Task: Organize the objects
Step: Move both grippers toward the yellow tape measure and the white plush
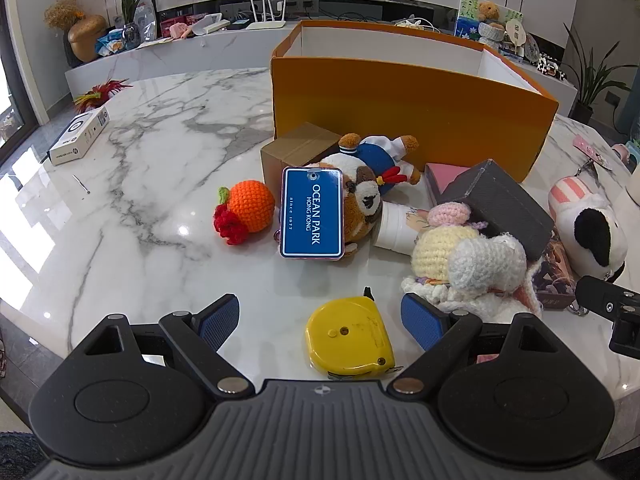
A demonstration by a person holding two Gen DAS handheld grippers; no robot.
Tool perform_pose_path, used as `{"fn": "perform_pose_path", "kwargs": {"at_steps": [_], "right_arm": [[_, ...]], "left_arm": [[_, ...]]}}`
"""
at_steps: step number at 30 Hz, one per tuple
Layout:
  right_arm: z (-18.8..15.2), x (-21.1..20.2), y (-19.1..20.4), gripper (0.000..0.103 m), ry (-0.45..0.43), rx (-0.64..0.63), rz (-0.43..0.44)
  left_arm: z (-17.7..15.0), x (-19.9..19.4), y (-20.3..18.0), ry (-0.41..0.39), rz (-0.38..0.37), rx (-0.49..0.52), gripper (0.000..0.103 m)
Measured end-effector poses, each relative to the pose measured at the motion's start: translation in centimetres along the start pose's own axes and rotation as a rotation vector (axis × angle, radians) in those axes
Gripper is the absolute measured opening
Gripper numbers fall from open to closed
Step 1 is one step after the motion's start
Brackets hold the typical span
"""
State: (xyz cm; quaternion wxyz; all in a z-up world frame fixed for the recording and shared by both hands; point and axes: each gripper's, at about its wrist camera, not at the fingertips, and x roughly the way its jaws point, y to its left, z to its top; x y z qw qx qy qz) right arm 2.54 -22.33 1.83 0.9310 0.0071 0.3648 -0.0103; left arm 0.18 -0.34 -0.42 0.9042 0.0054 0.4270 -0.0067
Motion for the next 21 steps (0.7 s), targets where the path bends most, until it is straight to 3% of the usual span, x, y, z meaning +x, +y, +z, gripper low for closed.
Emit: {"fn": "perform_pose_path", "kwargs": {"at_steps": [21], "right_arm": [[0.01,-0.01,0.0,0.102,0.002,0.001,0.001]], "left_arm": [[0.07,0.06,0.14,0.008,-0.004,-0.001,0.103]]}}
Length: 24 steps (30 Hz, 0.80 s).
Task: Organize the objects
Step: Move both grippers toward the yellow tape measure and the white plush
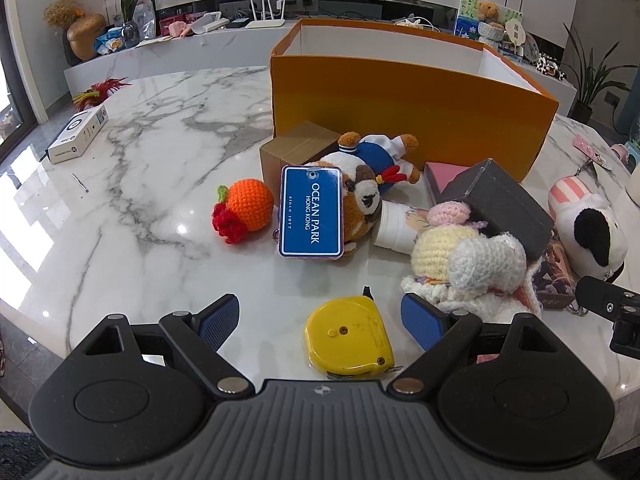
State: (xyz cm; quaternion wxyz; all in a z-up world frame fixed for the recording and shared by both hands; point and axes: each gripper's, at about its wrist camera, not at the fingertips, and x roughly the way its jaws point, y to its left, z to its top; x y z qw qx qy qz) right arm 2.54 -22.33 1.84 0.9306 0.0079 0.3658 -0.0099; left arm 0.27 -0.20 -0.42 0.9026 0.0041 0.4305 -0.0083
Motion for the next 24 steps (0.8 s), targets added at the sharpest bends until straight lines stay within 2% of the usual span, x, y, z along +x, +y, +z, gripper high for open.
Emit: {"fn": "perform_pose_path", "kwargs": {"at_steps": [12,18,24], "right_arm": [[0.2,-0.3,-0.6,0.102,-0.012,0.023,0.01],[0.4,-0.4,-1.5,0.102,-0.015,0.053,0.014],[0.5,-0.2,-2.5,0.102,-0.02,0.086,0.018]], "left_arm": [[0.3,-0.2,1.0,0.002,-0.02,-0.027,0.103],[-0.4,-0.1,1.5,-0.001,-0.028,0.023,0.103],[-1.3,1.1,2.2,0.033,-0.084,0.063,0.103]]}}
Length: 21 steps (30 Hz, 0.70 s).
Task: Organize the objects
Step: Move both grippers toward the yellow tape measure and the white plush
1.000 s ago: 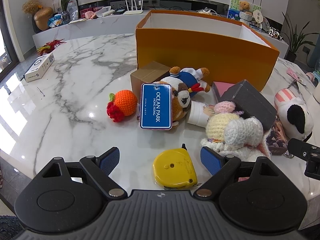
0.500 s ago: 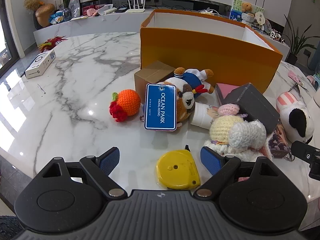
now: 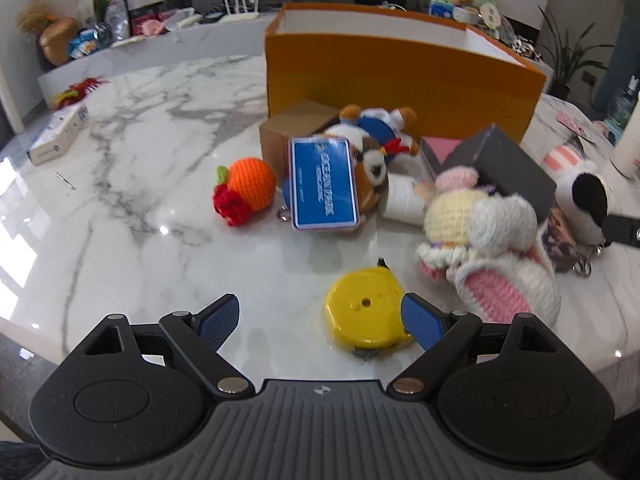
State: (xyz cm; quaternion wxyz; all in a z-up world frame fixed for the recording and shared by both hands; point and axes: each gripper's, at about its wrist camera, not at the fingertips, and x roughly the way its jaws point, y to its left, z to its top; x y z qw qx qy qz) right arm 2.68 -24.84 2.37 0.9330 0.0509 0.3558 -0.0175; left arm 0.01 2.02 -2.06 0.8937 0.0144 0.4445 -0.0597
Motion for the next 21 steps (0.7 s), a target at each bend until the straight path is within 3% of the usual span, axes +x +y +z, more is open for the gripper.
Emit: {"fn": "perform_pose_path", "kwargs": {"at_steps": [6,14,21], "right_arm": [[0.2,0.2,-0.7,0.102,-0.004,0.02,0.004],[0.3,0.4,-1.4,0.102,-0.008,0.031,0.001],[0.6,1.6,-2.8,0.102,0.004,0.043,-0.034]], "left_arm": [[0.0,1.3,0.2,0.037,-0.085,-0.054,0.103],[-0.1,2.8,-1.7,0.009,0.018,0.026,0.103],[-0.9,2.7,-1.8,-0.061,0.026,0.005,0.103]]}}
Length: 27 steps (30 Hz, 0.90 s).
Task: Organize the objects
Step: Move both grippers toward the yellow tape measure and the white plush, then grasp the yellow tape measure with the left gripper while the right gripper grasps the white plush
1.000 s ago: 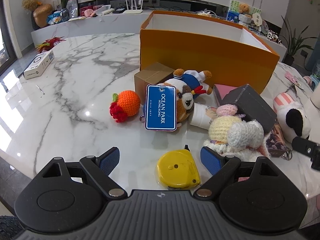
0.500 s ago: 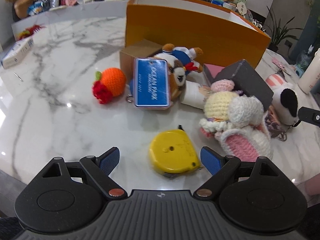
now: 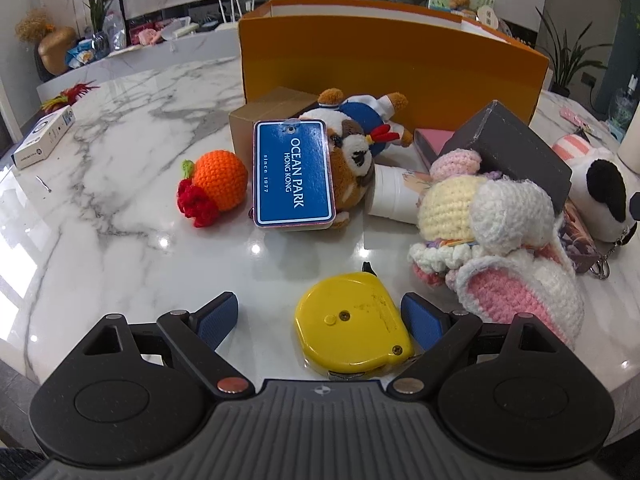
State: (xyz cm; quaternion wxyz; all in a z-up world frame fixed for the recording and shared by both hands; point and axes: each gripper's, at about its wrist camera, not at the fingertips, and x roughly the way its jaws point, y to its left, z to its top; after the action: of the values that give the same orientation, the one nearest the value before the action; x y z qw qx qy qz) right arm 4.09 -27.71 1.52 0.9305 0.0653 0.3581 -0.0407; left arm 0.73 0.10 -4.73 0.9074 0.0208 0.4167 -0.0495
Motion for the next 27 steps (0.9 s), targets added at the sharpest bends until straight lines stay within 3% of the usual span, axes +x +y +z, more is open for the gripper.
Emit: {"fn": "perform_pose_path", "kwargs": {"at_steps": [7,13,23,25,27], "right_arm": [[2.1,2.5,1.0,0.102,-0.01,-0.103,0.007],[3.0,5.3,1.6,0.102,0.04,-0.13,0.001],[3.3,7.2,0.2,0.099,0.097,-0.023,0.078],[3.2,7.5,0.2,0.091,0.103,-0.029,0.09],[3.1,7.6,0.2,0.091,0.107,-0.025,0.094]], "left_arm": [[-0.3,-0.1,-0.1,-0.033,0.006,-0.007,0.103],[-0.7,0.0,0.0,-0.06,0.007,-0.006,0.103],[-1.2,0.0,-0.2,-0.11,0.01,-0.004,0.103],[-1.2,0.0,-0.2,-0.11,0.01,-0.004,0.103],[-1.2,0.0,-0.2,-0.11,0.01,-0.003,0.103]]}}
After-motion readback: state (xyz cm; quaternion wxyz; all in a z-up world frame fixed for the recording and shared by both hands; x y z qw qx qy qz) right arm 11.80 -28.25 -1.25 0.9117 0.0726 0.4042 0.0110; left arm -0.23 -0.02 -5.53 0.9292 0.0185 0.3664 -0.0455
